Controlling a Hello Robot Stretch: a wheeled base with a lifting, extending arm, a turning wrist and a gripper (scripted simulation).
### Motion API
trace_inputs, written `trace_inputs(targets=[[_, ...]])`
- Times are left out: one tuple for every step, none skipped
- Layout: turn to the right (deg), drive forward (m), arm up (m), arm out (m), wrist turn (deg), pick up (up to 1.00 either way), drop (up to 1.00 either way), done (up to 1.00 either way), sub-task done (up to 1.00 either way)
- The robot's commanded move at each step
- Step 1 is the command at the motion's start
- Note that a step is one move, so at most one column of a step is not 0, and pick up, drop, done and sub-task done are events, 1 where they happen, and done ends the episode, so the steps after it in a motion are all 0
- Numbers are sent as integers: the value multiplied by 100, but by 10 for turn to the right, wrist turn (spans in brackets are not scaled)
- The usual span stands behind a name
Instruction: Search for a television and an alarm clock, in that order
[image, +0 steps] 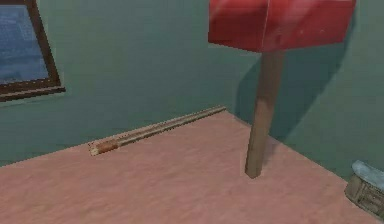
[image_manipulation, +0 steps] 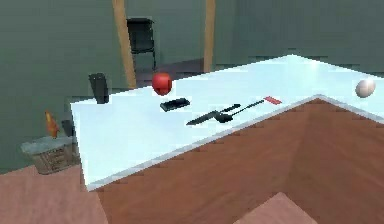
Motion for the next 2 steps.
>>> trace_inputs(targets=[[210, 0, 0, 0, 0, 0, 0, 0, 0], [0, 45, 0, 0, 0, 0, 0, 0, 0]])
